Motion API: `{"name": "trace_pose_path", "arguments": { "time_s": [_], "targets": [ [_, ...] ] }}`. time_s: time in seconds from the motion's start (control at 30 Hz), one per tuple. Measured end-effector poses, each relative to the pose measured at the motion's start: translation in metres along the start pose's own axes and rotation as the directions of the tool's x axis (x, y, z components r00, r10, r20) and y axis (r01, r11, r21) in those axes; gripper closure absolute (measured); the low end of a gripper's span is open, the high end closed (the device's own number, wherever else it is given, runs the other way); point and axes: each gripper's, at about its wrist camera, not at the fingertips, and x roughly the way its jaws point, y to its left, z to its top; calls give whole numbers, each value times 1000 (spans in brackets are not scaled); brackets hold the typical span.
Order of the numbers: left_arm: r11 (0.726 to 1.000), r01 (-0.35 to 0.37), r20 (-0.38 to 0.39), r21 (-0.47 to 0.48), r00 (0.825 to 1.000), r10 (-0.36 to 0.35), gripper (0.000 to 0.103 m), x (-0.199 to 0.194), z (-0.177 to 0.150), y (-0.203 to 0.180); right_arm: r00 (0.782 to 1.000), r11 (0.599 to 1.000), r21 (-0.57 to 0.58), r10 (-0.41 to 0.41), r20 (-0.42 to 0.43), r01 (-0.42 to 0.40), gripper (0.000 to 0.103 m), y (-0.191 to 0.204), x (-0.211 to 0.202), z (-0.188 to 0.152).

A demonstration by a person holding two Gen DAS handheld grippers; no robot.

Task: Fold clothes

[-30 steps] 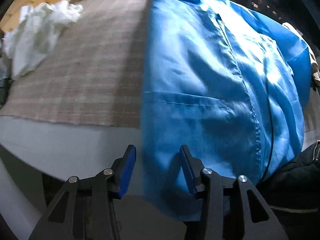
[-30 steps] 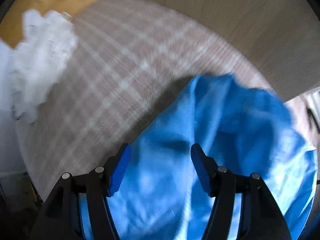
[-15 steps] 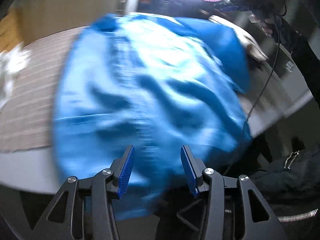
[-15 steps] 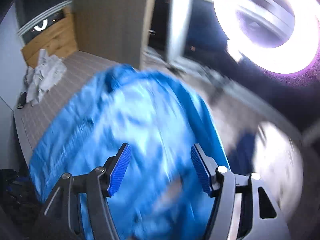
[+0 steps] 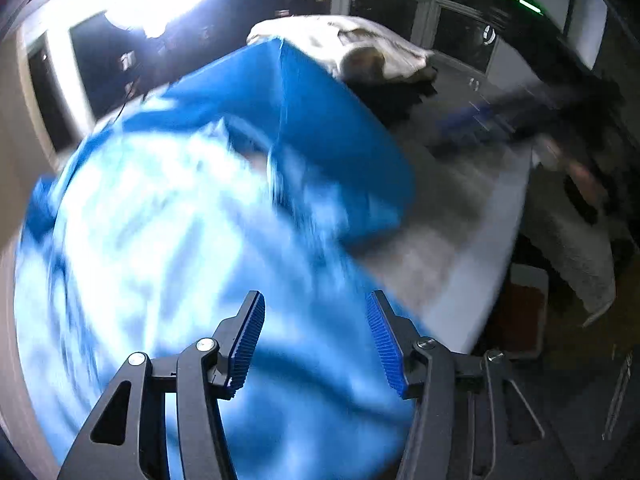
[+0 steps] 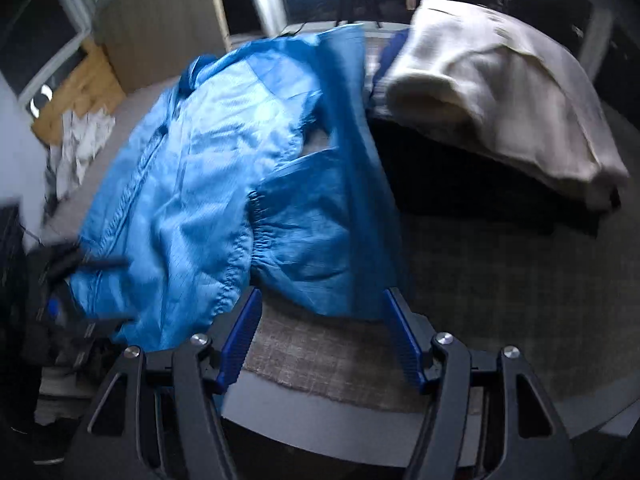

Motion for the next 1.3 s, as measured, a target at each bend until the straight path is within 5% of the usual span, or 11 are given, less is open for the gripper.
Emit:
{"name": "trace_pose_path", "arguments": {
  "time_s": [0.13,0.33,0.43,0.47,0.67,0.8,0.87,0.93,1.07,1.1,1.3],
  "targets": [
    [997,-49,-59,63,997,53,49,56,57,14,999,998,61,22,35,-24,41,-28,-12,-10],
    [991,-27,-165,128,985,48,53,117,81,21,998,995,92,20,67,-26,41,-58,-31,-15],
    [991,-2,-193,137,981,29,100,131,89,21,997,995,97,19,80,-27,41,-67,-37,-9],
    [991,10,-193,131,981,15,100,129,90,20,996,995,98,19,84,-27,41,-70,-39,-7],
    [994,98,-7,43,995,-98,100,39,92,24,994,995,92,16,110,-26,41,-84,-49,10],
    [991,27,107,-128,994,-13,100,-44,57,55,991,999,1,32,130,-32,41,-61,-51,43],
    [961,28,159,-275,987,17,100,-90,16,81,989,997,-57,59,135,-52,41,-43,-48,57],
    [898,20,163,-439,985,58,100,-122,-42,103,989,992,-106,76,124,-63,39,-26,-36,69],
    [725,-80,-4,-684,994,106,100,-125,-152,130,994,981,-180,84,75,-69,39,6,3,88],
    [703,-93,-31,-705,994,101,100,-120,-164,131,995,979,-193,77,57,-65,39,12,16,91],
    [707,-89,2,-702,992,126,100,-135,-177,115,999,962,-270,27,-42,-37,39,50,91,111]
  ]
}}
